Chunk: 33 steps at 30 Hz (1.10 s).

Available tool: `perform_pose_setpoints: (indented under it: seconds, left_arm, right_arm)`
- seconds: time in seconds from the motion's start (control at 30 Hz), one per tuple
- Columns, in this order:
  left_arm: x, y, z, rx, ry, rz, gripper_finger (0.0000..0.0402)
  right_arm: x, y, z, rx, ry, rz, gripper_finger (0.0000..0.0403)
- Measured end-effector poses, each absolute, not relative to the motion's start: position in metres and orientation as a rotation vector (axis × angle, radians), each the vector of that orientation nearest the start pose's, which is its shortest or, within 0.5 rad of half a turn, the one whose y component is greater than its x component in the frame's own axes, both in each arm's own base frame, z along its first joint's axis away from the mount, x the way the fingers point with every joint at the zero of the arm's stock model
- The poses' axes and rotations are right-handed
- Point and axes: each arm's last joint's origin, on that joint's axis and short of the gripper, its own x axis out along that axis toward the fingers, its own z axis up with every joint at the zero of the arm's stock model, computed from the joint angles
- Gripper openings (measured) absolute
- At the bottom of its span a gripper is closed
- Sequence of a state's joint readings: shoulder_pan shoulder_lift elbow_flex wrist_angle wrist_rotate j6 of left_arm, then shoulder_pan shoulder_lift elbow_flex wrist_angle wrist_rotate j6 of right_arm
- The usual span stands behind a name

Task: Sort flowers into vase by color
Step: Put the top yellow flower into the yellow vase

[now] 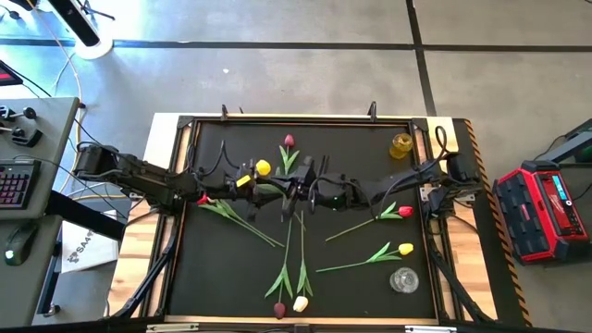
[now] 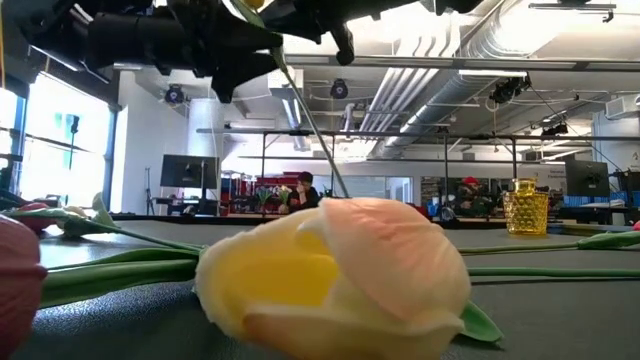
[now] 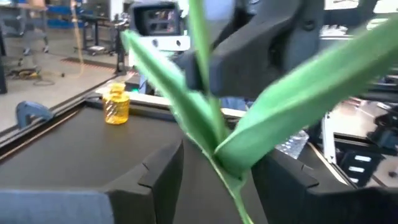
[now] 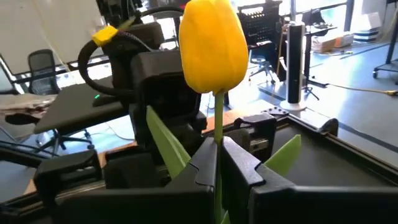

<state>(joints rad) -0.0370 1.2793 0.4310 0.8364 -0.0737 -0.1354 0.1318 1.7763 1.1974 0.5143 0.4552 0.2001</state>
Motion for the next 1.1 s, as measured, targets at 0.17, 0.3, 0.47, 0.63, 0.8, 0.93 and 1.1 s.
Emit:
perform_pose_setpoints:
  seconds: [0.17,0.3,0.47,0.63,0.8,0.93,1.1]
  left_arm:
    - [0.248,-0.009,0.212,-0.118,0.012,-0.006,0.0143]
    - [0.248,-0.009,0.210,-0.103,0.031,-0.006,0.0102]
    - [0.248,-0.007,0.209,-0.076,0.037,0.004,0.0028]
    - [0.248,-0.002,0.209,-0.066,0.036,0.023,0.0009]
    - [0.249,0.005,0.210,-0.073,0.047,0.052,0.0004]
    - [0.262,0.013,0.222,-0.067,0.128,0.064,0.0003]
    - [0.294,0.028,0.235,-0.001,0.186,0.056,0.0001]
  right_arm:
    - [0.404,0.041,0.274,0.187,0.007,-0.324,0.0000]
    - [0.404,0.041,0.276,0.197,-0.009,-0.319,0.0009]
    - [0.403,0.041,0.276,0.209,0.004,-0.301,0.0068]
    - [0.393,0.040,0.285,0.236,0.060,-0.301,0.0157]
    - [0.365,0.038,0.310,0.229,0.145,-0.338,0.0226]
    - [0.337,0.039,0.322,0.173,0.261,-0.422,0.0248]
    - [0.308,0.047,0.321,0.057,0.414,-0.548,0.0243]
